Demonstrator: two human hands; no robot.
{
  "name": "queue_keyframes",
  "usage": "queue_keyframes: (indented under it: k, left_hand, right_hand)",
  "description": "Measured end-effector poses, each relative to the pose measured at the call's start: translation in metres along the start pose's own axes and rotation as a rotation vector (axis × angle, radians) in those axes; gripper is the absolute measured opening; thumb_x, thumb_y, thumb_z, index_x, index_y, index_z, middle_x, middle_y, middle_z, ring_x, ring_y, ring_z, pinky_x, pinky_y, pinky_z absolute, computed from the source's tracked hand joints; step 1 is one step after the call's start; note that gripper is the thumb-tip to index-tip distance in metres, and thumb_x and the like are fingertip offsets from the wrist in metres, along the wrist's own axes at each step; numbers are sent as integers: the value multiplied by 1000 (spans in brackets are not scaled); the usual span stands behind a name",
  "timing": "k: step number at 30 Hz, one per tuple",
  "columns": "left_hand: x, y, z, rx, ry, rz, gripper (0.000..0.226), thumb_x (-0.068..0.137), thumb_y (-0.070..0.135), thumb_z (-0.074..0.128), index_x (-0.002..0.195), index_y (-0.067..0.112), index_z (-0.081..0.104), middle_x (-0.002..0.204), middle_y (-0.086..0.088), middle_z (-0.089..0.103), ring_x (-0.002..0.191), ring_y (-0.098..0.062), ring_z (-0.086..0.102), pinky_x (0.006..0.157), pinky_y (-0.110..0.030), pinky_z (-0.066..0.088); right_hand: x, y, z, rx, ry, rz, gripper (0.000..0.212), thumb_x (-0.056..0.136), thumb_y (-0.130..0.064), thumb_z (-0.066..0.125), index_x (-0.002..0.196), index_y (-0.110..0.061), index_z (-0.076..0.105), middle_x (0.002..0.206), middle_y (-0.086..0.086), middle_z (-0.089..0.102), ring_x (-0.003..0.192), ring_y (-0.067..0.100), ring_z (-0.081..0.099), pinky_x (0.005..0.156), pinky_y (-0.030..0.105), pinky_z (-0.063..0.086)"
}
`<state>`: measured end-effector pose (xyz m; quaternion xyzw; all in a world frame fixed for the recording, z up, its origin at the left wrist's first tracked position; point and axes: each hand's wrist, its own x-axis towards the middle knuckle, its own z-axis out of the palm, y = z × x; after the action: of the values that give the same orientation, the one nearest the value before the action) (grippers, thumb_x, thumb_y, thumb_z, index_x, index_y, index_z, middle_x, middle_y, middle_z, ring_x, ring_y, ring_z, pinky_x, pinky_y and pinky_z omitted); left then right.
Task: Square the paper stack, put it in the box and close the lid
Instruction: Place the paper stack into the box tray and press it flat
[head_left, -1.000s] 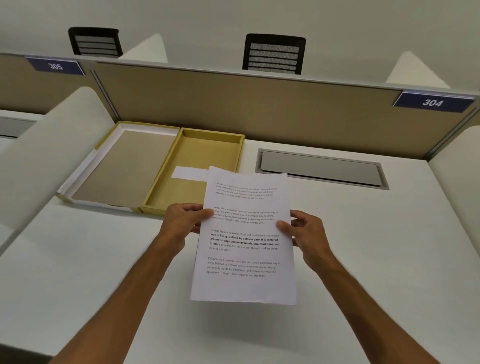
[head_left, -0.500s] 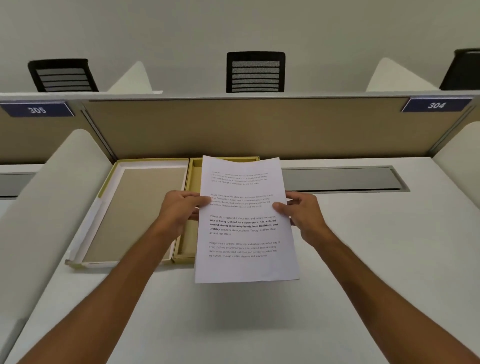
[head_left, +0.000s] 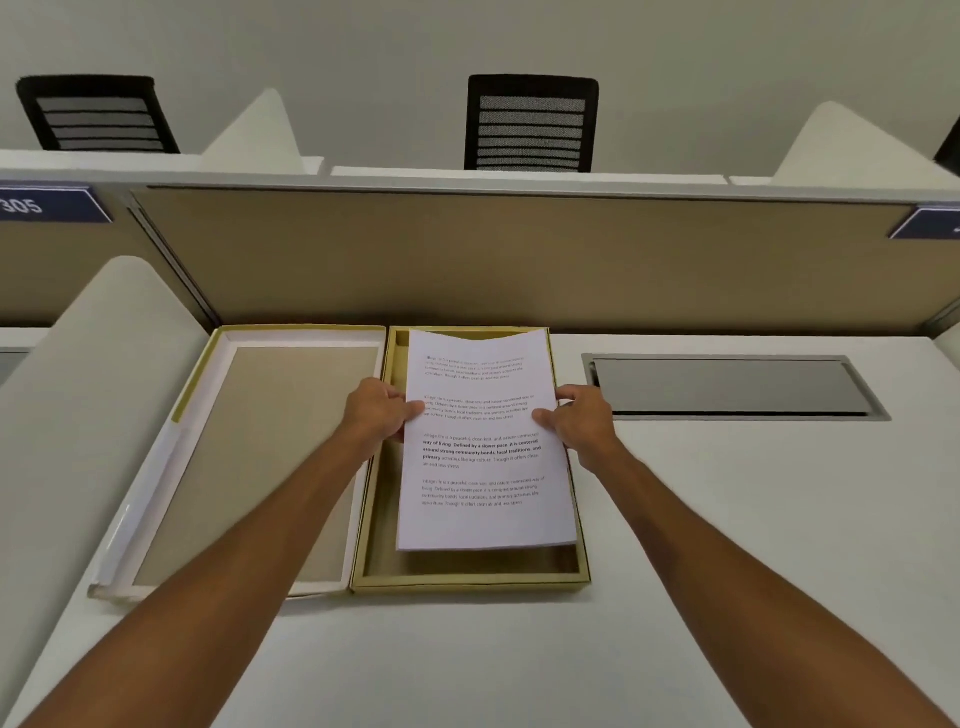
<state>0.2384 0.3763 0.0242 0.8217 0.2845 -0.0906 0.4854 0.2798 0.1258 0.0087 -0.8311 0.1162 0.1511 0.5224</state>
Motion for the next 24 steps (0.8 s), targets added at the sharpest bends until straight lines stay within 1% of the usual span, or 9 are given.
queue_keyframes:
  k: [2, 4, 7, 10, 14, 16, 19, 22, 24]
  left_hand:
    - [16, -6, 4, 67, 8, 2, 20, 87, 22, 74, 94, 5, 68, 105, -8, 74, 84, -22, 74, 66, -29, 58]
    - [28, -11, 8, 131, 12, 4, 21, 87, 23, 74, 96, 5, 69, 105, -9, 73, 83, -21, 72, 63, -25, 54]
    - [40, -19, 14, 211, 19, 19, 22, 88, 23, 72, 99, 5, 69, 108, -10, 72, 81, -19, 68, 56, -20, 48]
    - [48, -25, 17, 245, 30, 24, 23, 89, 22, 72, 101, 4, 70, 109, -11, 72, 79, -19, 67, 53, -20, 47]
    - [51, -27, 18, 299, 47, 43, 23, 89, 22, 71, 101, 3, 70, 111, -13, 72, 78, -20, 67, 52, -20, 46]
    - [50, -26, 18, 338, 34, 53, 24, 91, 22, 69, 105, 3, 68, 115, -14, 71, 86, -25, 70, 52, -20, 47]
    - [46, -19, 21, 424, -3, 51, 28, 95, 22, 62, 114, 2, 62, 119, -16, 68, 97, -31, 69, 64, -28, 52]
    - [42, -12, 21, 456, -27, 31, 32, 99, 25, 54, 118, 0, 58, 117, -16, 66, 87, -26, 64, 64, -29, 48]
    - [40, -11, 21, 446, -52, 20, 36, 100, 30, 51, 118, -1, 57, 116, -16, 66, 82, -22, 60, 64, -29, 48]
  right_hand:
    - [10, 7, 10, -67, 2, 2, 35, 85, -12, 76, 117, -6, 66, 123, 11, 68, 96, 27, 69, 84, 40, 59]
    - [17, 13, 20, -117, 12, -3, 36, 85, -15, 76, 118, -7, 66, 124, 11, 68, 99, 28, 70, 84, 40, 60]
    - [23, 15, 32, -184, 19, -51, 35, 86, -16, 74, 119, -7, 67, 123, 11, 69, 98, 28, 70, 71, 29, 55]
    - [28, 17, 39, -244, 33, -69, 33, 87, -16, 74, 118, -8, 68, 120, 11, 71, 95, 26, 70, 59, 17, 48]
    - [33, 19, 43, -327, 33, -48, 31, 86, -16, 73, 114, -4, 68, 114, 12, 71, 81, 19, 63, 60, 22, 48]
    - [33, 17, 43, -354, 17, -28, 33, 87, -17, 73, 116, -2, 66, 114, 12, 70, 81, 17, 60, 61, 23, 47]
    - [32, 12, 41, -393, -18, 13, 32, 88, -20, 71, 113, -1, 65, 113, 12, 70, 81, 19, 61, 65, 29, 52]
    - [28, 2, 38, -360, -79, 58, 30, 90, -32, 68, 103, -6, 62, 101, 3, 65, 82, 21, 65, 64, 28, 55]
    - [24, -3, 36, -375, -87, 79, 30, 92, -40, 63, 92, -11, 55, 90, 1, 60, 69, 14, 60, 58, 25, 48]
